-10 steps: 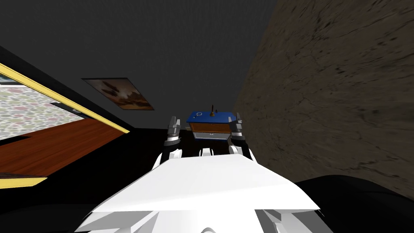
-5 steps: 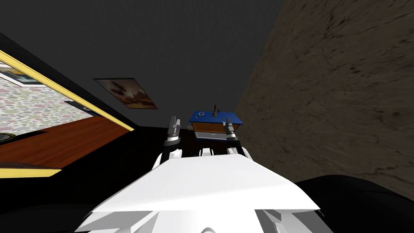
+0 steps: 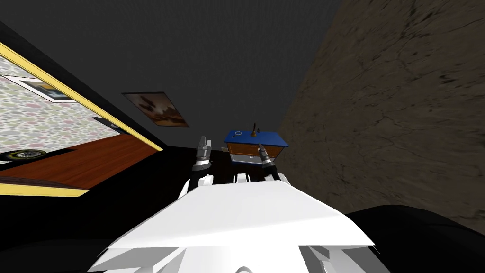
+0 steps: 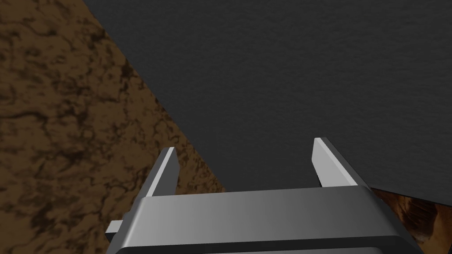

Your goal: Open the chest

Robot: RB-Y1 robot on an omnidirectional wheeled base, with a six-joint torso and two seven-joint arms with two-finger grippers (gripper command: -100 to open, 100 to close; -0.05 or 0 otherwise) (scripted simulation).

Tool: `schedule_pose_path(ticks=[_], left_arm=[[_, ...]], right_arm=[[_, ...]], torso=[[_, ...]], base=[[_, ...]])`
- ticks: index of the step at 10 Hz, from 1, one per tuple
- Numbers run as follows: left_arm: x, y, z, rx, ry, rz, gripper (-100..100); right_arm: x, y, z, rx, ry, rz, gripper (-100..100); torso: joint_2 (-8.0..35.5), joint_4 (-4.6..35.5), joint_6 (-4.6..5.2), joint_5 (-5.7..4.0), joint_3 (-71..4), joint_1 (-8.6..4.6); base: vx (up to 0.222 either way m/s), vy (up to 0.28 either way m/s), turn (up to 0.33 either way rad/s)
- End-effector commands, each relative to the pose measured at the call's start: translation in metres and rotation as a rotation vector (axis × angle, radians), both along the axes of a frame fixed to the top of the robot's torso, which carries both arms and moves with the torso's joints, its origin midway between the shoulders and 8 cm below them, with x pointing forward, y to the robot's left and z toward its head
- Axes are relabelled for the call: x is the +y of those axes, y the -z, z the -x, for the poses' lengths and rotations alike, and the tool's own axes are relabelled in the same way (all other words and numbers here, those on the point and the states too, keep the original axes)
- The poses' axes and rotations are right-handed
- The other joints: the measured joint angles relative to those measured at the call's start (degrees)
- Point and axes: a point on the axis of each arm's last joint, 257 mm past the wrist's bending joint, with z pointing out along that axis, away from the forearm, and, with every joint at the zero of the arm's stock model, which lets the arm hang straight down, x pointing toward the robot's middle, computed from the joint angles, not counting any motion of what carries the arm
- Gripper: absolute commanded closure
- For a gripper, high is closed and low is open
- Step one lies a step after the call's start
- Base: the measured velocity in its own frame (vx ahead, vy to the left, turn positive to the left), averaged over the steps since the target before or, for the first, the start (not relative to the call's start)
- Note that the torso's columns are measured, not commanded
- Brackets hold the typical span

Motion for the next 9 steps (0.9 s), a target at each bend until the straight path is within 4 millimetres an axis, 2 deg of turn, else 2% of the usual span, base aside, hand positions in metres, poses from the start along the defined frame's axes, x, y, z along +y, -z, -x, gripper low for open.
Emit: schedule_pose_path(ticks=[1,3,4,5,6,8,9], left_arm=[[0.000,0.000,0.000,0.000,0.000,0.000,0],[0.000,0.000,0.000,0.000,0.000,0.000,0],[0.000,0.000,0.000,0.000,0.000,0.000,0],[0.000,0.000,0.000,0.000,0.000,0.000,0],[0.000,0.000,0.000,0.000,0.000,0.000,0],[0.000,0.000,0.000,0.000,0.000,0.000,0],[0.000,0.000,0.000,0.000,0.000,0.000,0]], right_arm=[[0.008,0.051,-0.002,0.128,-0.015,0.088,-100],[0.005,0.058,-0.002,0.155,-0.004,0.112,-100],[0.009,0.091,0.003,0.230,-0.017,0.171,-100],[0.006,0.097,0.003,0.251,-0.007,0.188,-100],[0.011,0.124,0.009,0.309,-0.023,0.237,-100],[0.005,0.136,0.011,0.348,-0.006,0.269,-100],[0.007,0.167,0.020,0.413,-0.021,0.334,-100]], torso=[[-0.01,0.00,0.00,0.00,-0.01,-0.04],[0.02,0.01,0.02,-0.01,0.00,-0.05],[0.04,0.02,0.02,-0.02,0.02,-0.11],[0.01,0.00,-0.01,-0.02,0.01,-0.04],[-0.02,0.00,0.01,-0.01,-0.01,-0.04],[-0.02,0.00,0.01,0.01,-0.02,-0.01],[0.01,0.01,0.02,-0.02,0.00,-0.10]], base=[[0.006,0.044,0.104],[0.001,0.025,0.022],[0.005,0.026,0.108],[0.008,0.028,0.061],[0.007,0.043,0.098],[0.009,0.029,0.033],[0.011,0.032,0.114]])
